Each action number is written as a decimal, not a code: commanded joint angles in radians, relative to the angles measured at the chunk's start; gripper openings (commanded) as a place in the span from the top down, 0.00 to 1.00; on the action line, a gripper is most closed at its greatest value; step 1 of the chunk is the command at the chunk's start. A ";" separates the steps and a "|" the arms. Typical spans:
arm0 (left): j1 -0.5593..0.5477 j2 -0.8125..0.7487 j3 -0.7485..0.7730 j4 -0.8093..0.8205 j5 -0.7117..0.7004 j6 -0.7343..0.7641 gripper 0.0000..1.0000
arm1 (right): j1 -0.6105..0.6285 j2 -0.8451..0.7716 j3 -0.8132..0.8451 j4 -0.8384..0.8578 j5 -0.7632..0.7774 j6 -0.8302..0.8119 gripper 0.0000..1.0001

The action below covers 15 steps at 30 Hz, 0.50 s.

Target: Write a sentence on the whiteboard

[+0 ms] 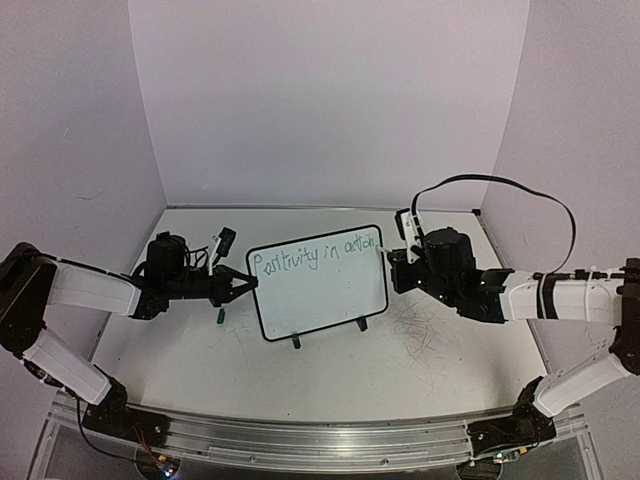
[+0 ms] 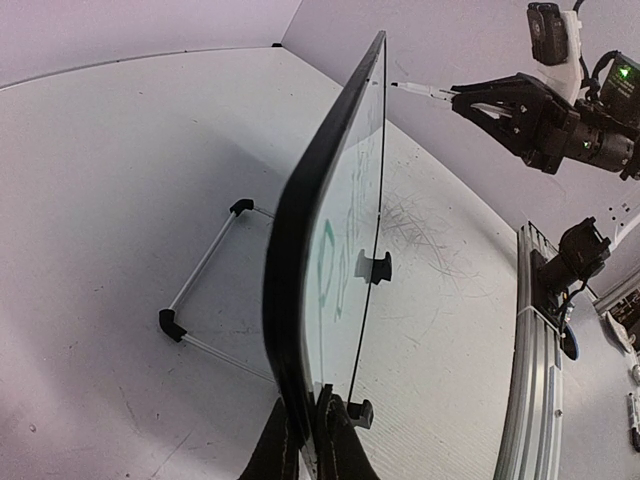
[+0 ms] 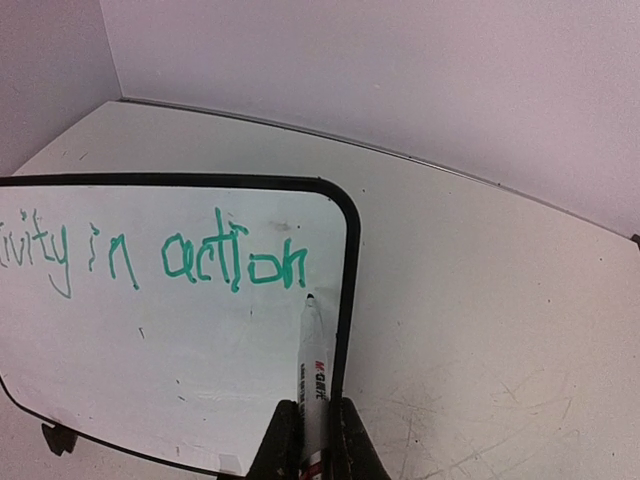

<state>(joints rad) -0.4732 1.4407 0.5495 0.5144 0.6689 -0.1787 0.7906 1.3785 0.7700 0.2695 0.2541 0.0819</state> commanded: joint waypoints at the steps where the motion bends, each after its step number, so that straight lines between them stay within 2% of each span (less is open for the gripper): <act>1: 0.002 0.000 0.023 -0.021 -0.078 0.070 1.00 | -0.001 0.011 0.036 0.034 0.034 -0.004 1.00; 15: 0.001 0.000 0.024 -0.022 -0.076 0.069 1.00 | -0.001 0.031 0.054 0.046 0.037 -0.014 1.00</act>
<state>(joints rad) -0.4732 1.4410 0.5495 0.5144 0.6691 -0.1787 0.7906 1.3949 0.7761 0.2788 0.2722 0.0775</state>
